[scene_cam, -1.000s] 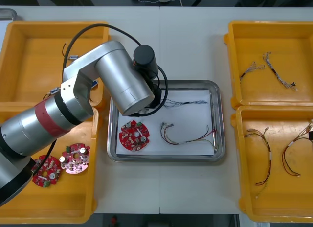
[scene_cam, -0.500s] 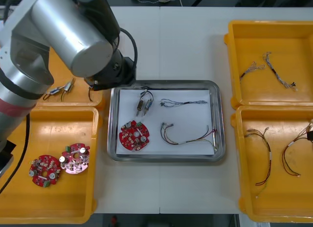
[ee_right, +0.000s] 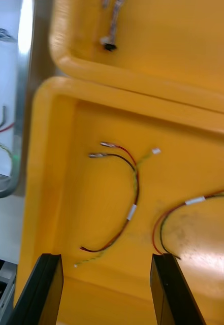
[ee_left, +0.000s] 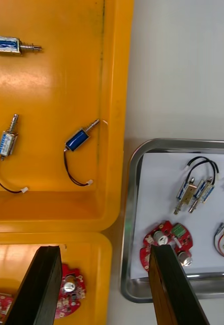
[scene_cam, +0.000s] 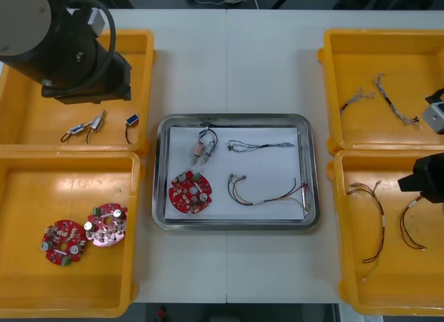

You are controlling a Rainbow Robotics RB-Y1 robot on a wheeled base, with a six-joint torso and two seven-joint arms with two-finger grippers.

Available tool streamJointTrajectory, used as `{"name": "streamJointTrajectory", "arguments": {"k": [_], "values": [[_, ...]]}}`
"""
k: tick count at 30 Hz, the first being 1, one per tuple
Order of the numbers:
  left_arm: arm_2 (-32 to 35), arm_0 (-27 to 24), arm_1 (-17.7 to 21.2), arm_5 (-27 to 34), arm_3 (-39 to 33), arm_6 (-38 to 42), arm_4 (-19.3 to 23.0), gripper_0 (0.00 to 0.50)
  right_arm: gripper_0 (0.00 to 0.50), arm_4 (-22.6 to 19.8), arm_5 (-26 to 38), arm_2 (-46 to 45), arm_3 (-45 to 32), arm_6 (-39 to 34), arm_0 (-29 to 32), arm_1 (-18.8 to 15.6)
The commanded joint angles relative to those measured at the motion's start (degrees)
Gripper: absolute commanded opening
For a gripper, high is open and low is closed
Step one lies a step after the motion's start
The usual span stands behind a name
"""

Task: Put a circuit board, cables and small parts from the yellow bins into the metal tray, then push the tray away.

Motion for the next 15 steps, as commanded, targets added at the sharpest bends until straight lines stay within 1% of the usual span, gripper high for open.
{"name": "streamJointTrajectory", "arguments": {"k": [1, 4, 7, 11, 15], "values": [[5.4, 4.3, 4.6, 0.4, -4.1, -3.3, 3.1, 0.500, 0.500, -1.3, 0.1, 7.1, -2.2, -1.4, -6.7, -2.0], [8.3, 7.8, 6.6, 0.4, -6.2, -4.1, 4.9, 0.500, 0.500, -1.4, 0.1, 12.7, -2.2, -1.7, -10.8, -2.0], [10.1, 10.5, 8.0, 0.4, -7.8, -4.9, 5.5, 0.500, 0.500, -1.4, 0.1, 17.8, -2.2, -1.7, -14.0, -1.4], [13.5, 14.3, 9.3, 0.4, -9.2, -5.8, 6.5, 0.500, 0.500, -1.5, 0.1, 24.2, -2.2, -1.2, -18.1, 0.4], [16.3, 18.0, 11.0, 0.4, -10.0, -9.5, 7.5, 0.500, 0.500, -1.2, 0.1, 30.1, -2.2, -0.7, -21.5, 2.5]]}}
